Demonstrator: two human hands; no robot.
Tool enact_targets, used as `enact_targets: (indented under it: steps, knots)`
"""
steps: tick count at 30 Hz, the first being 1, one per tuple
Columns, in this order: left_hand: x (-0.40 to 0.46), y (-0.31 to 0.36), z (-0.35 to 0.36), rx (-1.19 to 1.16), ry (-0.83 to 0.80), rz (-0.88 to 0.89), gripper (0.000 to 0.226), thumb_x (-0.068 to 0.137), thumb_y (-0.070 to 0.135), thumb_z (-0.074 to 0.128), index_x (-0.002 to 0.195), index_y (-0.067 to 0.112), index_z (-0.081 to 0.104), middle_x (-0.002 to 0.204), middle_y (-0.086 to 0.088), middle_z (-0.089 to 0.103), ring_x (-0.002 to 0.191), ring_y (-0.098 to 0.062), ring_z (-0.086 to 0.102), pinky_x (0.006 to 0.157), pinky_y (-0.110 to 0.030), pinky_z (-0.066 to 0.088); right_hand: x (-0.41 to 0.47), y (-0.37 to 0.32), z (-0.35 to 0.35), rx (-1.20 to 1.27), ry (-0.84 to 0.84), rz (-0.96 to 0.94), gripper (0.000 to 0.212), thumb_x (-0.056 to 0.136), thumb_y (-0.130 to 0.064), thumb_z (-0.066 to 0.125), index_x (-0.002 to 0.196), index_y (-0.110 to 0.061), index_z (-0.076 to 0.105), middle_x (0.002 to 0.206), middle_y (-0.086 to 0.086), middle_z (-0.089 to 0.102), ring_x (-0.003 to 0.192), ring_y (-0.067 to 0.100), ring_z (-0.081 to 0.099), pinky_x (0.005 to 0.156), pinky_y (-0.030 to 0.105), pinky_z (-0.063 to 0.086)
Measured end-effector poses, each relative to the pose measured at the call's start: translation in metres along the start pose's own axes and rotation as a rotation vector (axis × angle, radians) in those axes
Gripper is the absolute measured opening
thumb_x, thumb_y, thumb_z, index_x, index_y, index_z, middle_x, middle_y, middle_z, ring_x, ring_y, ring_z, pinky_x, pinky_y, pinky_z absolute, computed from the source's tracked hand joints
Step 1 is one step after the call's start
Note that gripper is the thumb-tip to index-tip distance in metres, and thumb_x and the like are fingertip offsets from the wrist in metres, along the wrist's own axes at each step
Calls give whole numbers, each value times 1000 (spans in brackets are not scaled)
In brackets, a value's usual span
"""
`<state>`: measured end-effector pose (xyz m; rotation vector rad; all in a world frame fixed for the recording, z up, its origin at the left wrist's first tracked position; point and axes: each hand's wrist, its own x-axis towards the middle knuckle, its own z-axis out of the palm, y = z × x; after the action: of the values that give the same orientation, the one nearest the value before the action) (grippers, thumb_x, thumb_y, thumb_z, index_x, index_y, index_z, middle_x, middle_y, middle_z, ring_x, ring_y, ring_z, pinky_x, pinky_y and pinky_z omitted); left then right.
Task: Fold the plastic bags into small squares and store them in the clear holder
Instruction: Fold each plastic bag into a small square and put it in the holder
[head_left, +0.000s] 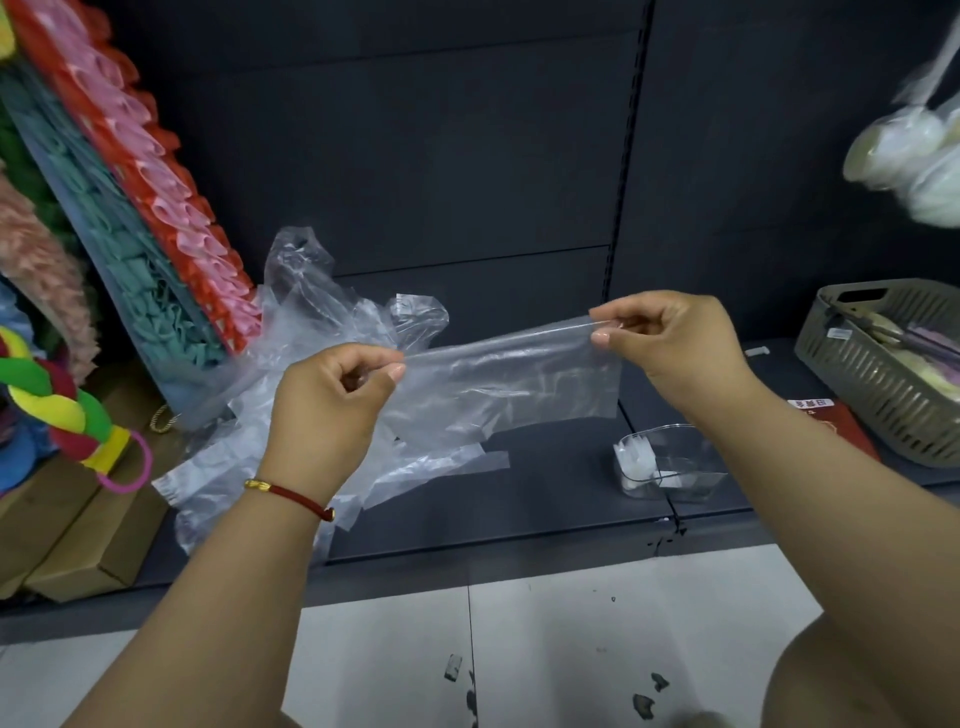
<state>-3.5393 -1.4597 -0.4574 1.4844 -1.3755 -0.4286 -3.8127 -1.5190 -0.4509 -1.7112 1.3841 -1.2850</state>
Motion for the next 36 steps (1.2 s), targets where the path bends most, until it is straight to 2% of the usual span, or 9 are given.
enact_targets:
  steps: [6, 13, 17, 21, 23, 27, 30, 33, 36]
  knots:
    - [0, 6, 2, -111, -20, -5, 20, 93, 15, 62, 77, 28, 63, 106, 11, 61, 99, 1, 56, 90, -15, 39, -1, -5, -1, 30, -12, 32, 15, 90, -14, 67, 77, -20, 66, 96, -6, 61, 80, 5, 56, 76, 17, 48]
    - [-14, 11, 19, -76, 99, 214, 20, 103, 20, 44, 87, 32, 45, 70, -12, 56, 61, -25, 53, 56, -34, 45, -12, -17, 17, 86, 97, 8, 15, 103, -17, 40, 89, -18, 45, 57, -10, 58, 52, -9, 51, 55, 6, 38]
    - [-13, 12, 22, -26, 125, 217, 18, 103, 24, 44, 87, 34, 44, 65, -15, 51, 54, -31, 47, 49, -39, 41, -12, -19, 20, 75, 163, 29, 7, 100, -25, 50, 101, -19, 46, 72, -6, 52, 56, -5, 49, 52, 5, 38]
    - [-8, 6, 17, -74, 171, 64, 13, 101, 22, 48, 94, 33, 47, 63, -1, 50, 47, -11, 45, 47, -30, 40, -15, -12, 17, 140, -62, 117, 59, 90, -29, 69, 134, -41, 32, 89, 14, 68, 75, 22, 68, 73, 23, 55]
    - [-6, 6, 16, -142, 185, -62, 14, 100, 23, 52, 111, 30, 49, 62, 3, 50, 42, -3, 46, 47, -26, 42, -15, -8, 16, 183, -120, 95, 65, 87, -20, 72, 130, -50, 33, 89, 24, 66, 70, 25, 65, 76, 35, 56]
    - [-1, 5, 7, -316, 72, -217, 53, 97, 28, 59, 140, 46, 35, 111, 18, 56, 80, 0, 62, 76, -25, 53, -12, -5, 17, 243, -100, 96, 42, 87, -12, 71, 111, -39, 50, 60, 6, 51, 57, 12, 51, 61, 27, 49]
    - [0, -1, 0, -471, -116, -255, 40, 87, 14, 69, 119, 35, 60, 87, 7, 68, 86, -20, 63, 82, -34, 51, -11, -2, 19, 270, -77, 131, 16, 87, -9, 70, 90, -23, 62, 59, -8, 54, 59, 12, 50, 63, 28, 46]
    - [-1, -4, -2, -375, -154, -194, 18, 83, 1, 69, 88, 18, 74, 79, 5, 74, 81, -9, 66, 72, -15, 52, -12, -1, 20, 304, -89, 169, 14, 87, -7, 71, 81, -20, 72, 75, 2, 67, 72, 19, 57, 71, 30, 49]
    - [-1, -5, -4, -381, -172, -212, 18, 80, -1, 71, 90, 14, 74, 87, 3, 76, 81, -6, 68, 73, -11, 52, -12, -3, 16, 324, -124, 167, 15, 85, -5, 71, 88, -20, 74, 81, 9, 67, 72, 18, 56, 64, 19, 49]
